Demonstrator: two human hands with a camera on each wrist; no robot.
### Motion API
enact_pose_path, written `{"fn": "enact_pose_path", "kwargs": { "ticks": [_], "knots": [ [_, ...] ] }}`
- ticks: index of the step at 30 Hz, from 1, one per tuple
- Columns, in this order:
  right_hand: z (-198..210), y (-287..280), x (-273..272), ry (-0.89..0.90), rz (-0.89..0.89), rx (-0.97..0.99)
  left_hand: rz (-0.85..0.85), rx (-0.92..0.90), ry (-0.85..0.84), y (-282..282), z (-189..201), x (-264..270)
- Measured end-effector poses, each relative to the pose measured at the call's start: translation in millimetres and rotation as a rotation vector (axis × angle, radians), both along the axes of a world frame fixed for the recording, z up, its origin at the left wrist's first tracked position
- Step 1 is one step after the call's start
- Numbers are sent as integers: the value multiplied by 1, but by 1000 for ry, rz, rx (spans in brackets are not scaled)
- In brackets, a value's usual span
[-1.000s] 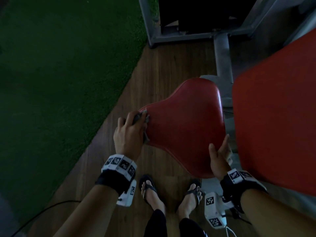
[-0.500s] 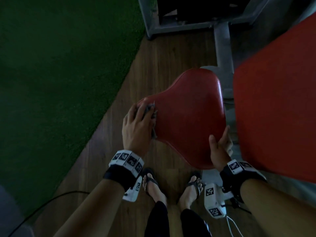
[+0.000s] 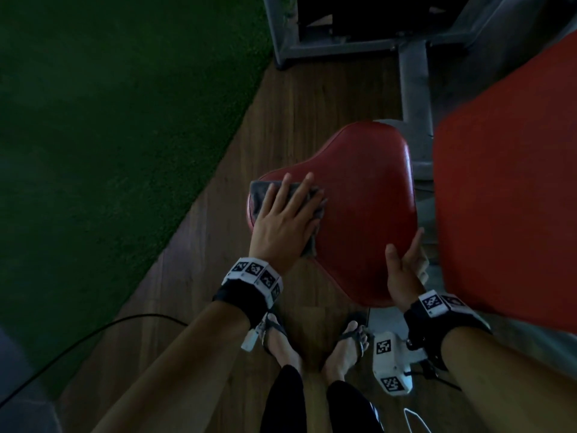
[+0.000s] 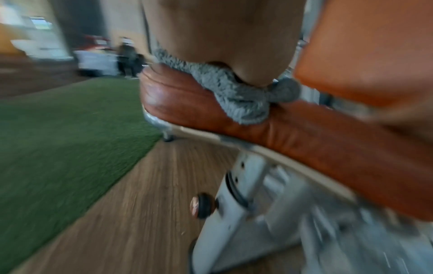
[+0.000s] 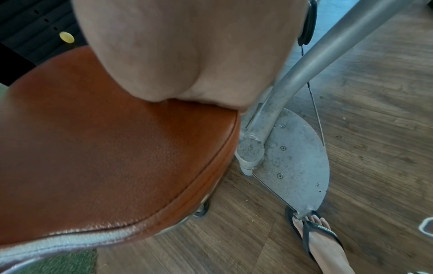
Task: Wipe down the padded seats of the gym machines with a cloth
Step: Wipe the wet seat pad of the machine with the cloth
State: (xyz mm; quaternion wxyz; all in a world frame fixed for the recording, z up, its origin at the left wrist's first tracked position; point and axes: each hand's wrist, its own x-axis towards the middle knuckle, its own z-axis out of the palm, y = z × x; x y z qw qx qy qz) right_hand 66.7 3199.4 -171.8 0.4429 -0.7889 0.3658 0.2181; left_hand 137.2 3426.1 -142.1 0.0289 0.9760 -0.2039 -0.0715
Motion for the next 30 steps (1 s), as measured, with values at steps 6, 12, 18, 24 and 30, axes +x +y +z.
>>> {"fn": "enact_pose_path", "kwargs": {
  "ticks": [6,12,18,24,30],
  "knots": [
    [0,0,0,-9,10,-15,291,-24,42,-13,3,9],
    [4,3,3,-17,-17,-29,353,-101,44,-68,-3,-26],
    [6,3,3,-23,0,-7,266,-84,27,-75,-9,-28],
    [8,3,2,-16,10,15,223,-20,0,-16,-4,10],
    [11,6,0,0,-11,9,372,-122,18,43,6,21]
  ]
}}
